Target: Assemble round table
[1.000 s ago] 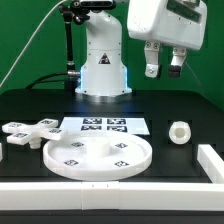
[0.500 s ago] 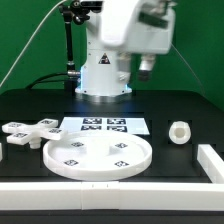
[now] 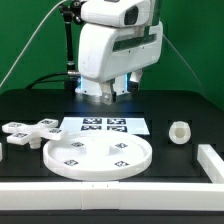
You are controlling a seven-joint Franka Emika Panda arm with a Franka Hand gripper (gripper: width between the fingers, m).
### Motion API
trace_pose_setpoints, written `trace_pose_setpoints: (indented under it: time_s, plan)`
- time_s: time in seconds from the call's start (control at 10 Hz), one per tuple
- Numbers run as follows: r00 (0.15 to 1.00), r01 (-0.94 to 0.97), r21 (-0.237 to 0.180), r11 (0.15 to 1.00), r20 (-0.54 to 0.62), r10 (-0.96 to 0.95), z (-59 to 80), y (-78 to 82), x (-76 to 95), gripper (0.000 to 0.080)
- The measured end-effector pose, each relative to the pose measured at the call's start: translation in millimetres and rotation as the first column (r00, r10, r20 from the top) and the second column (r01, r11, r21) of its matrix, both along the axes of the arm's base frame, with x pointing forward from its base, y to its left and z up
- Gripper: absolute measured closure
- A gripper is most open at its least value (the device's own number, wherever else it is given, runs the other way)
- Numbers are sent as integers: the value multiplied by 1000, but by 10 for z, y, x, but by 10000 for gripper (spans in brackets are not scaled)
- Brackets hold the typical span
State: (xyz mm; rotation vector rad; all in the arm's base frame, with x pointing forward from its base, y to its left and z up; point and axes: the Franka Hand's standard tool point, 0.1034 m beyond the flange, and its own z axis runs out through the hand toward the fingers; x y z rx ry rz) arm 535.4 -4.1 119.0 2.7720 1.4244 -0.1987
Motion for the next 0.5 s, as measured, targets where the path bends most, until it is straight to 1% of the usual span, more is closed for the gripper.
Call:
trace_pose_setpoints:
  time_s: [0.1, 0.2, 0.3, 0.4, 0.5]
  plan:
    - [1000, 2, 0, 1000, -2, -2, -13, -8, -7, 150]
    - [1000, 22, 16, 1000, -5, -22, -129, -77, -70, 150]
    - [1000, 25, 33, 999, 3, -25, -303, -153, -141, 150]
    - [999, 43, 43, 998, -13, -43, -483, -186, -224, 150]
    - [999, 51, 48, 998, -7, -50, -587, -203, -225, 150]
